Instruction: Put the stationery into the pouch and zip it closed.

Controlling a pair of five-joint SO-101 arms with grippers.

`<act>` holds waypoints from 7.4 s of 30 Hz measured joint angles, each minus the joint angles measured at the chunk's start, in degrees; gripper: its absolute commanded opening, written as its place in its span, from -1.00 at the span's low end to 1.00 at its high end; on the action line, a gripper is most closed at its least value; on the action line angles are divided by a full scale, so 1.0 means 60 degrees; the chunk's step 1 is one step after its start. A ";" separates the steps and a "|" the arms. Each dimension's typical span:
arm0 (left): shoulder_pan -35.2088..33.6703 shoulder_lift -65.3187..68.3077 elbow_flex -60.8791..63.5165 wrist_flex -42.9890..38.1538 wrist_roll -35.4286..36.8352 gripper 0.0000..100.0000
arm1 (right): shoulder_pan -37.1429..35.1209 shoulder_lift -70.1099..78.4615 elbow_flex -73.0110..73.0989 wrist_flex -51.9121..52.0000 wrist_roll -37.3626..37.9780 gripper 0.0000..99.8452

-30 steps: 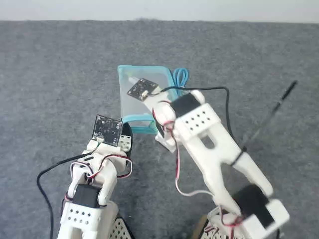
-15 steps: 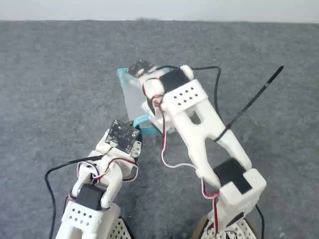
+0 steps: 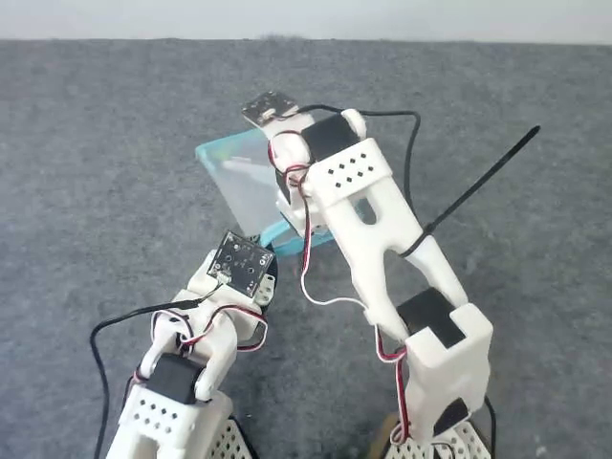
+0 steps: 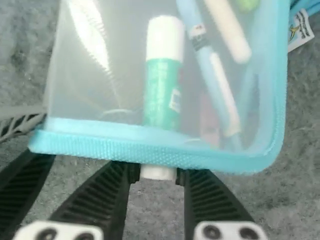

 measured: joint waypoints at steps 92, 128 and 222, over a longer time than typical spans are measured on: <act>-0.3004 0.0000 0.0000 -0.0293 0.1172 -0.98 | 0.2447 -0.1641 0.9319 -0.7575 0.2886 -0.69; -0.3004 0.0000 0.0000 -0.0293 0.1172 -0.98 | 0.1289 -0.9158 1.0755 -0.4220 0.2212 -0.98; -0.1832 0.0000 0.0322 -0.0557 0.0586 -0.98 | 0.0952 -0.5407 0.8264 -0.5597 0.2769 -0.62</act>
